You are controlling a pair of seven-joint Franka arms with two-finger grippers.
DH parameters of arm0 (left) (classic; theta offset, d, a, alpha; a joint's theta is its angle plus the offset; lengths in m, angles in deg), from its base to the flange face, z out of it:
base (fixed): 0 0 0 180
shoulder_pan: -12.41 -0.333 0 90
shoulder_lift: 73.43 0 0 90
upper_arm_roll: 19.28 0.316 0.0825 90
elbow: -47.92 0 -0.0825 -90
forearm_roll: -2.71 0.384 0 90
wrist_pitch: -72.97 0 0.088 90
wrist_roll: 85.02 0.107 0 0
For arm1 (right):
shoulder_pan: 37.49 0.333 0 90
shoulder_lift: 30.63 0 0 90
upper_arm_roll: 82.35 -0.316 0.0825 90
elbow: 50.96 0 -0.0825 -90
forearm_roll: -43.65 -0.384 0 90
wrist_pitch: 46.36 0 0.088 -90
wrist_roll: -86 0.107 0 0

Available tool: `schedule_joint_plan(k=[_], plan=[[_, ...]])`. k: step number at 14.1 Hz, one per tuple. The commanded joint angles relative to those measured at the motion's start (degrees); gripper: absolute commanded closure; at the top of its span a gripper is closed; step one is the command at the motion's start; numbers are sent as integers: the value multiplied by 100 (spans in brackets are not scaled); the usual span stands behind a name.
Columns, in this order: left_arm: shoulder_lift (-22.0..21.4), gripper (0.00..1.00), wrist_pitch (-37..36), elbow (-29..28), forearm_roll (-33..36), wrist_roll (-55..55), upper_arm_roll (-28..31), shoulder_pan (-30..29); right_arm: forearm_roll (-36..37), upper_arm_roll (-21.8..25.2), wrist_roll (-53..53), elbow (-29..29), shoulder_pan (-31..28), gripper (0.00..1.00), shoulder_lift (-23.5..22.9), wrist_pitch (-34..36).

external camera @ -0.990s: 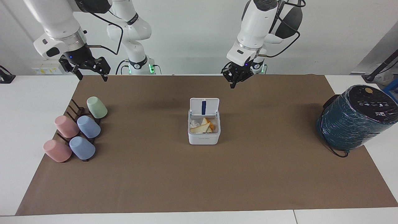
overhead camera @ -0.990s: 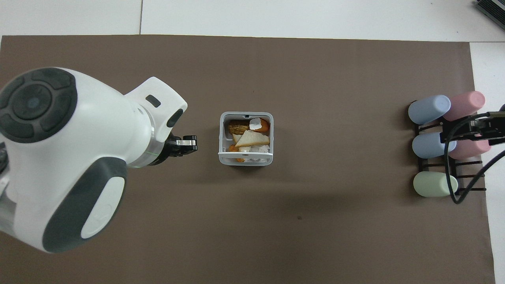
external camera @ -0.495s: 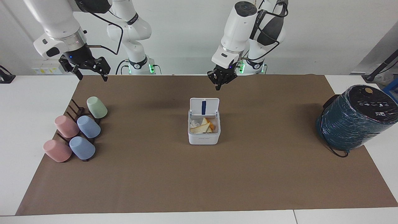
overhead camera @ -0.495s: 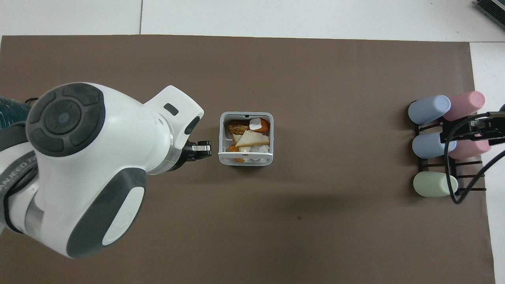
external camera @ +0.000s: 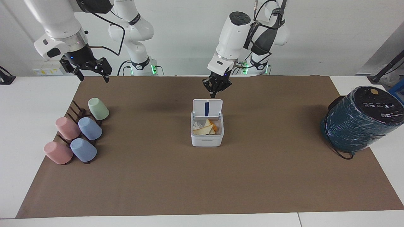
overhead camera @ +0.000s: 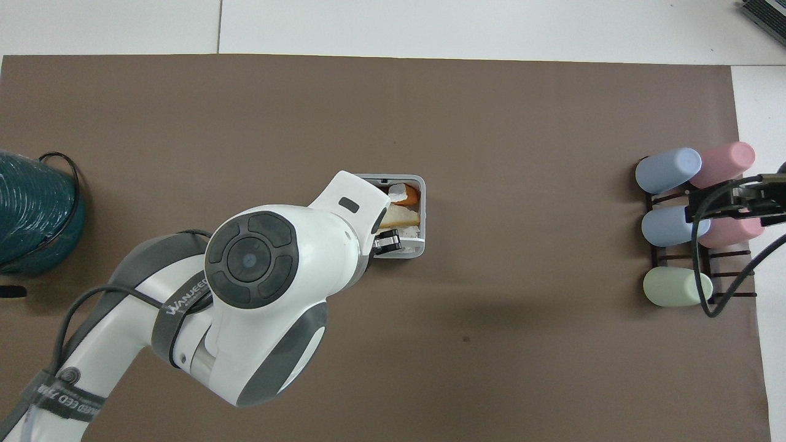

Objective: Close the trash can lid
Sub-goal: 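Push the white lid down over the trash can with the left gripper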

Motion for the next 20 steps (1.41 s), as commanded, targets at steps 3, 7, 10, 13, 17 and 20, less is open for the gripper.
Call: schedule_joint_plan(k=[3,7,10,13,17,20], plan=[[242,100,792,-79,-67,-75,82,-4,-24,7,-127,60,-16,0,36,-67],[470,100,1495,-27,-189,-66,91,-163,-24,7,-127,60,-16,0,36,-67],[576,100,1804,-35,-225,-57,91,-163,-24,7,-127,69,-16,0,36,-67],[743,100,2023,-44,-225,-66,91,-154,-24,7,-127,60,-16,0,36,-67],[1041,100,2339,-35,-216,-57,91,-145,-24,7,-127,60,-16,0,36,-67],[1270,100,2656,-27,-216,-48,91,-154,-24,7,-118,60,-16,0,36,-67]])
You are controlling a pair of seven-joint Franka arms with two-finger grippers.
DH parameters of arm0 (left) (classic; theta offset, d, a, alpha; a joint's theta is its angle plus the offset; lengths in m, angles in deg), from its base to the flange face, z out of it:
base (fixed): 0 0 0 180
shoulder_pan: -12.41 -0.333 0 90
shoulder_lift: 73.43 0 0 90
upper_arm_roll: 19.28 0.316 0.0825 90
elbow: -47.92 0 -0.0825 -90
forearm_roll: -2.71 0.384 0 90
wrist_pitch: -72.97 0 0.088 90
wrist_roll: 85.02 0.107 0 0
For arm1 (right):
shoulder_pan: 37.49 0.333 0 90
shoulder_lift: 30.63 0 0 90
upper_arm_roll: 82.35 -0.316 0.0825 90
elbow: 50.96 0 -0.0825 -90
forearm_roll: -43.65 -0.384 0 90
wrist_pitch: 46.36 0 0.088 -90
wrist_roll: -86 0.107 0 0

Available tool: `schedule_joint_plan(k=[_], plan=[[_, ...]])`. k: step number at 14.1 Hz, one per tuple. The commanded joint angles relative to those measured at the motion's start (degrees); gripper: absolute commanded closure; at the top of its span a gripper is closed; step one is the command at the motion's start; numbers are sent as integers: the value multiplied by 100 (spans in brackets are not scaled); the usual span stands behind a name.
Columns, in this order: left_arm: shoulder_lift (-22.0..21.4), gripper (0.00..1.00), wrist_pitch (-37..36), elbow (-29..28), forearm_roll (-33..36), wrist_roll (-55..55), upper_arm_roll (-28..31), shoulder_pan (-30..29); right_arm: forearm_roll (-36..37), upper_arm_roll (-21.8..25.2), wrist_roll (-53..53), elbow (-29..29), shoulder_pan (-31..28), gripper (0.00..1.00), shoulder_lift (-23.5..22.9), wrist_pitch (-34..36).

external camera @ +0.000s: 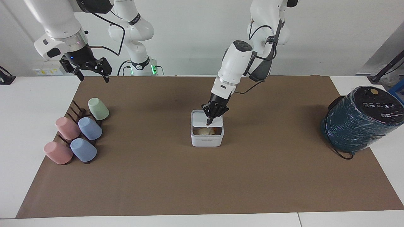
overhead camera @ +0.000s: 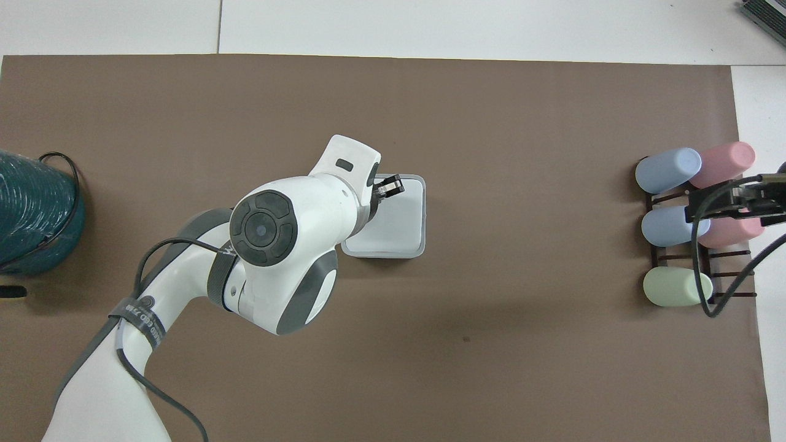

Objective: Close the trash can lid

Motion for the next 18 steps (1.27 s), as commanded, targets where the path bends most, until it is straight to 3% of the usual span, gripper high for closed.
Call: schedule_joint_plan(k=[1,15,18], plan=[[117,100,238,-24,-68,13,-6,-14,-24,8,-127,60,-16,0,36,-67],[433,100,370,-33,-33,83,3,38,-24,8,-127,68,-16,0,36,-67],[425,100,-346,422,-6,83,12,-23,-24,8,-118,60,-16,0,36,-67]])
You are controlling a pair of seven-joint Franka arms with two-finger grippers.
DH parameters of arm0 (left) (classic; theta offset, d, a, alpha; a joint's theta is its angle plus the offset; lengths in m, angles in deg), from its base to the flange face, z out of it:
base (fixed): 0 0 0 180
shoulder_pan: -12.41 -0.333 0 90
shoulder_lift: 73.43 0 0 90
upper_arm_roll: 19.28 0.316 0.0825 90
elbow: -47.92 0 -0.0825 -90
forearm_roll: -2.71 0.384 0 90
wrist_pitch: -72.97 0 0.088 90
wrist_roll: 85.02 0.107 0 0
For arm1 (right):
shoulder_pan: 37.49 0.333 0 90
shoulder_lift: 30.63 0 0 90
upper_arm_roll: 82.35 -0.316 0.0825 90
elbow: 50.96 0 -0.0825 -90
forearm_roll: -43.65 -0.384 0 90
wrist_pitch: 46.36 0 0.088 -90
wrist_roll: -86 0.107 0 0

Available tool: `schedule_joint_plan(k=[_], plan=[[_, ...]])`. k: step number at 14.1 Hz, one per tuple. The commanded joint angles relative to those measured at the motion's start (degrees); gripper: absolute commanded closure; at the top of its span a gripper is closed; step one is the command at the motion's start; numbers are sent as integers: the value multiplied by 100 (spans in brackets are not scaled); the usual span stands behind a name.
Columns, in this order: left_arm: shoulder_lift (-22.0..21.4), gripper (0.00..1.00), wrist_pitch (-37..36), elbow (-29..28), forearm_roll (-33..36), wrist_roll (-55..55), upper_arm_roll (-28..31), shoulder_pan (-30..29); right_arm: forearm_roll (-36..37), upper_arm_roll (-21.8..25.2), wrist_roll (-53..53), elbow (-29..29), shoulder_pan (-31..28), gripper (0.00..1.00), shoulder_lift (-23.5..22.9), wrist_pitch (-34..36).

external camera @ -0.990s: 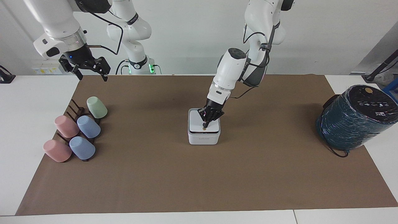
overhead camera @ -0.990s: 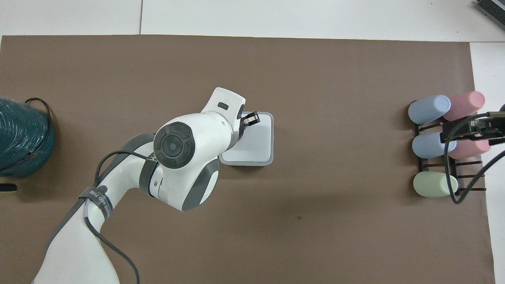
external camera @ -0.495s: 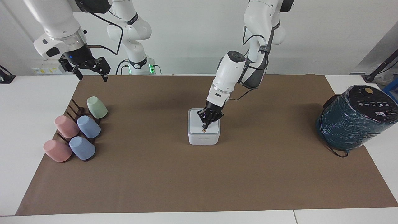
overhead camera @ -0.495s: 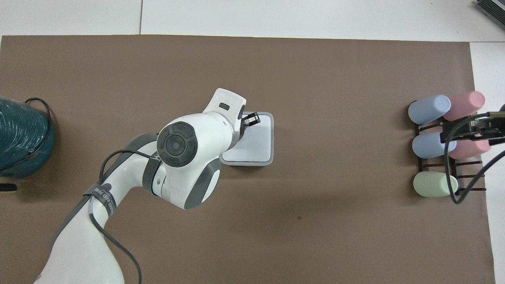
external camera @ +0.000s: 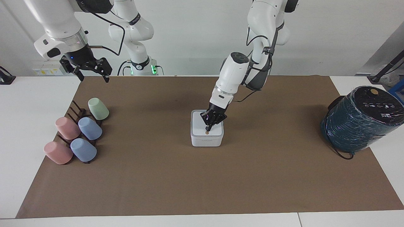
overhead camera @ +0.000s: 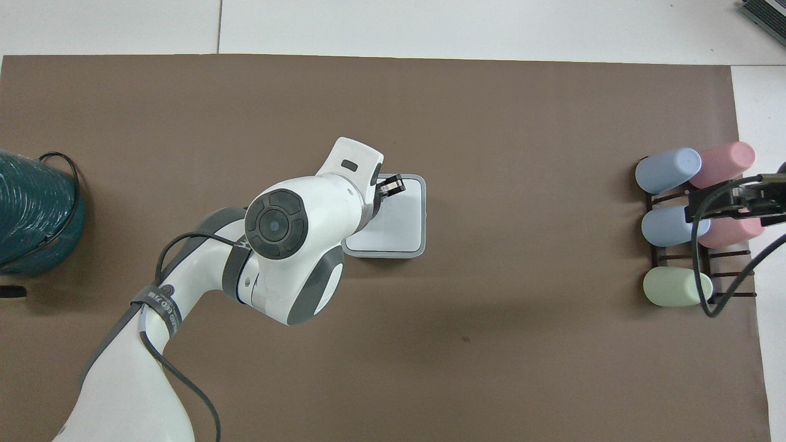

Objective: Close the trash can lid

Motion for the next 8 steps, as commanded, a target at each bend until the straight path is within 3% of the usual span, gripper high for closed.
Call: schedule_joint_plan(k=[1,5,8], plan=[[112,100,-1114,750,11,74,24,-43,-24,8,-127,68,-16,0,36,-67],[-46,100,-3365,2026,72,380,50,-552,-24,8,-127,59,-16,0,36,-67],[-326,100,-4921,2537,64,1467,103,-1148,-24,8,-127,59,-16,0,36,-67]])
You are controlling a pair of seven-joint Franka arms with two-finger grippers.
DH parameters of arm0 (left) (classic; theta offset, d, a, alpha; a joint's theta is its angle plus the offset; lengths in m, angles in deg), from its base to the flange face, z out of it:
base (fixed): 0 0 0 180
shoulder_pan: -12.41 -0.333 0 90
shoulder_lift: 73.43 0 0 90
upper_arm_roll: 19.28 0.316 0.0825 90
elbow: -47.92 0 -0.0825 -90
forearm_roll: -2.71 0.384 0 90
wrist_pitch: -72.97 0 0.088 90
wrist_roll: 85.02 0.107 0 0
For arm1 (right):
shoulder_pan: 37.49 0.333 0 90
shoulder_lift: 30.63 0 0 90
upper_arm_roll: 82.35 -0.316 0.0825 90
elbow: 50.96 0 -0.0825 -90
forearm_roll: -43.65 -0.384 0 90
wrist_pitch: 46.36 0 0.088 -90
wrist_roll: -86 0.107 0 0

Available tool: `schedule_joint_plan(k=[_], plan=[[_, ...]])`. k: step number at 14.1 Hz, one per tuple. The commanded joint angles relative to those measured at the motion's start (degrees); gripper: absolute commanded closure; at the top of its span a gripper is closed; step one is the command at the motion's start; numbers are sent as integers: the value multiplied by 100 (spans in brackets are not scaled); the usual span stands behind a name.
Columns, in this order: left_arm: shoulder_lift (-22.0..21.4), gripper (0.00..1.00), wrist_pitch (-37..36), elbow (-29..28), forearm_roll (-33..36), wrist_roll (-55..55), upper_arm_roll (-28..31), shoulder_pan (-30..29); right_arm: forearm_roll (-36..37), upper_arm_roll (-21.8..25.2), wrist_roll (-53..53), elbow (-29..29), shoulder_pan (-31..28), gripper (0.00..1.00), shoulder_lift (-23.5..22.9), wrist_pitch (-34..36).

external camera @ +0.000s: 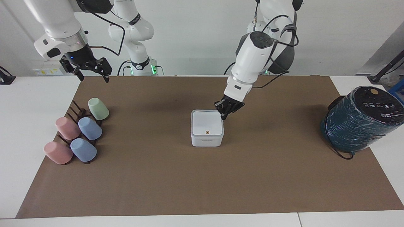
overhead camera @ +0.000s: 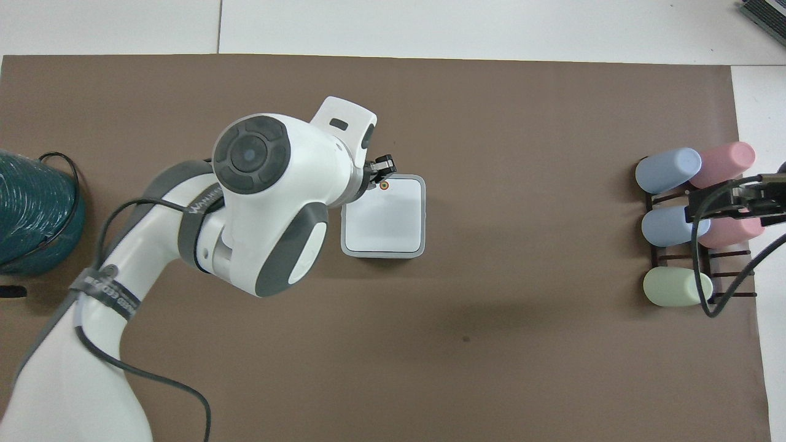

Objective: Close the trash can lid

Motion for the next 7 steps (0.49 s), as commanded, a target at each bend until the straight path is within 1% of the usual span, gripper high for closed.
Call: schedule_joint_plan(k=[1,2,4,5,7], plan=[[-371,100,-1127,284,31,991,-23,-681,-24,8,-127,59,-16,0,36,-67],[-590,100,-1391,284,23,1343,-40,-980,-24,8,-127,59,-16,0,36,-67],[-820,100,-1970,284,40,2151,-23,-1490,-24,7,-127,59,-16,0,36,-67],[-943,100,-2139,284,57,2494,-23,-1719,-24,8,-127,59,-16,0,36,-67],[-1154,100,-2350,258,425,3293,-58,-2080,-24,8,-127,59,-16,0,36,-67]])
